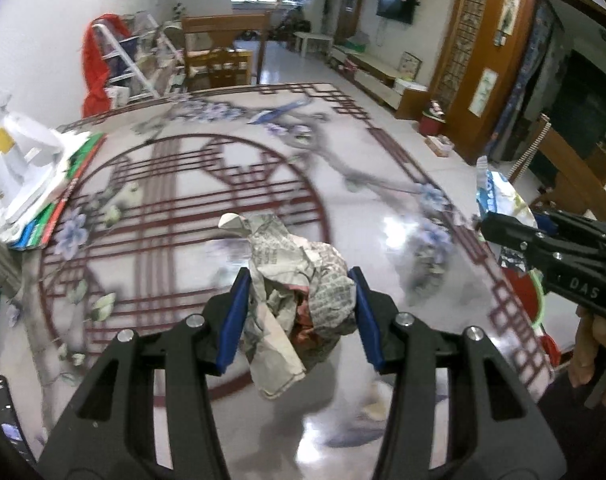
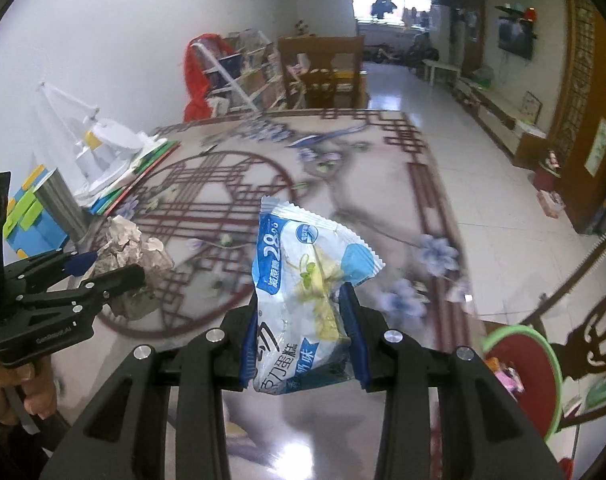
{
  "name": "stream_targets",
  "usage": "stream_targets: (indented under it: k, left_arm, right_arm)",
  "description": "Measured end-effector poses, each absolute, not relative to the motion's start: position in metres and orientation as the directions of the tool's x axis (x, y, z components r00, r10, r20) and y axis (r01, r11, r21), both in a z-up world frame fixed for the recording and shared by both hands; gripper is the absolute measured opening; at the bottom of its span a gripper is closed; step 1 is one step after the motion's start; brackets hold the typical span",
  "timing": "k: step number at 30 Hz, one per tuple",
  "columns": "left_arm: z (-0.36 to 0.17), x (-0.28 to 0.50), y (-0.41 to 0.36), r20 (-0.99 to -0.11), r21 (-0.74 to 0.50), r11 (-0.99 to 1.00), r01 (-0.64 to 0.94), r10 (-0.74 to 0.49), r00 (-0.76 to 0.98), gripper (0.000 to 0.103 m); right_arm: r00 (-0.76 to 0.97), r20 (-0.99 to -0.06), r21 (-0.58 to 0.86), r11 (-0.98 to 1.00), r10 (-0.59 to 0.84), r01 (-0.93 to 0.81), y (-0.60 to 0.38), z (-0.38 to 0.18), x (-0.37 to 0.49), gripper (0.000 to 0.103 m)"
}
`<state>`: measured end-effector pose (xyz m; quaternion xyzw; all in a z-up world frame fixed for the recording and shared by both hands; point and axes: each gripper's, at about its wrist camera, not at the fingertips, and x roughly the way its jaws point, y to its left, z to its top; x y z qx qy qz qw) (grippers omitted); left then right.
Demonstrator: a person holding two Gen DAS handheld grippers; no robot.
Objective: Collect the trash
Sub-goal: 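Carry the newspaper and snack bag over the red bin and open both tools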
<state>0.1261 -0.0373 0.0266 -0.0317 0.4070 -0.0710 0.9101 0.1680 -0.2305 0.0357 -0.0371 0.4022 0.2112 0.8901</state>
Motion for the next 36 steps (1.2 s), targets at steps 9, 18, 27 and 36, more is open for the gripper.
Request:
stream_targets:
  k: [9,18,27,36]
  left_arm:
    - [0.038,0.150,-0.131,-0.726,-0.190,0.939,0.286,-0.331,0.603,0.047]
    - [0.040,0.174,-0.222,-0.718,-0.268,0.861,0.433,-0.478,0.506,0.047]
    - [0.030,0.192,-0.307,-0.719,-0.352,0.761,0.545,-0.593,0.364,0.047]
    - [0.009,0.200,-0.358,-0.749,-0.390,0.709,0.588,-0.615,0.245,0.047]
  right_arm:
    - [0.640,-0.724,0.121,0.961,0.257,-0.250,-0.336,0.042,0.164,0.035]
    - [0.665,-0.730,0.126,0.988,0.155,-0.092,-0.433,0.037,0.161,0.035]
    - [0.657,-0.748,0.165,0.986,0.101,0.036,-0.507,0.025,0.160,0.035]
    - [0.630,-0.769,0.228,0.968,0.112,0.107,-0.549,-0.008,0.162,0.036]
